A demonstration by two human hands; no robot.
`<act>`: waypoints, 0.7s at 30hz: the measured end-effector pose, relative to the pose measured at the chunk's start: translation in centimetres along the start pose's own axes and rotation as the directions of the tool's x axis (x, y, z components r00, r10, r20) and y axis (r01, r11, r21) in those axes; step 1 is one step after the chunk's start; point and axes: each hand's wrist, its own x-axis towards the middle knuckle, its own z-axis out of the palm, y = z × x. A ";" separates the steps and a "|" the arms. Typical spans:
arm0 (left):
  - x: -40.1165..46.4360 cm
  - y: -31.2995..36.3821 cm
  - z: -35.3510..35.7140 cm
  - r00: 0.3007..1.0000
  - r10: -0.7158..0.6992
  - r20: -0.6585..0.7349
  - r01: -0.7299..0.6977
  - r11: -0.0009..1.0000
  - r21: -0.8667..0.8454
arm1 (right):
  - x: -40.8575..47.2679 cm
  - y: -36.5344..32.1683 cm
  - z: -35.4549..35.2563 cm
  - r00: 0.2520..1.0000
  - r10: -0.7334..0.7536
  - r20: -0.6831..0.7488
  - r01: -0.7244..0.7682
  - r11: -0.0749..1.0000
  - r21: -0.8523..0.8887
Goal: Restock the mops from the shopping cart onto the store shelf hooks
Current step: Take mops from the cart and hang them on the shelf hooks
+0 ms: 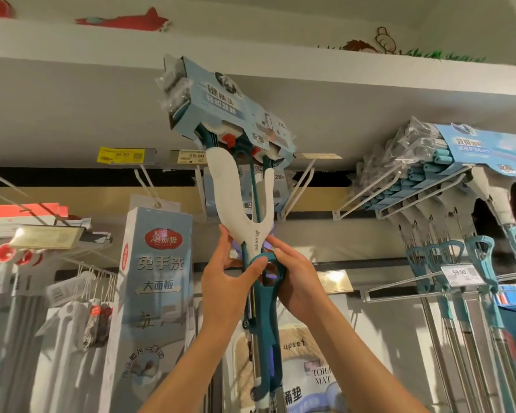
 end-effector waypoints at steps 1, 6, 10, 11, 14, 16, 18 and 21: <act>0.1 0.0 -0.1 1.000 -0.002 -0.001 0.002 1.000 0.010 | 0.2 0.3 0.0 1.000 0.007 -0.009 -0.007 1.000 0.014; 0.5 -0.8 -0.3 0.999 -0.046 0.026 0.044 0.996 0.078 | 0.8 1.5 0.0 0.998 0.015 -0.060 -0.014 1.000 0.020; 1.0 -1.2 0.1 0.995 -0.089 0.045 0.084 0.992 0.089 | 1.9 2.5 -0.3 0.992 0.019 -0.121 -0.013 0.999 0.047; 1.1 -1.3 0.3 0.995 -0.091 0.047 0.087 0.992 0.090 | 2.1 2.7 -0.3 0.991 0.019 -0.133 -0.012 0.998 0.055; 1.6 -1.9 0.6 0.994 -0.096 0.050 0.091 0.992 0.090 | 2.8 3.2 -0.2 0.987 0.018 -0.158 -0.006 0.997 0.072; 1.8 -2.3 0.7 0.993 -0.107 0.051 0.102 0.991 0.082 | 3.2 3.5 -0.2 0.984 0.019 -0.179 -0.004 0.997 0.081; 1.9 -2.4 0.9 0.993 -0.104 0.050 0.100 0.992 0.075 | 3.6 3.7 -0.3 0.981 0.003 -0.193 0.013 0.997 0.080; 2.1 -2.6 1.4 0.994 -0.103 0.042 0.101 0.994 0.048 | 3.9 3.9 -0.5 0.978 -0.037 -0.203 0.046 0.998 0.041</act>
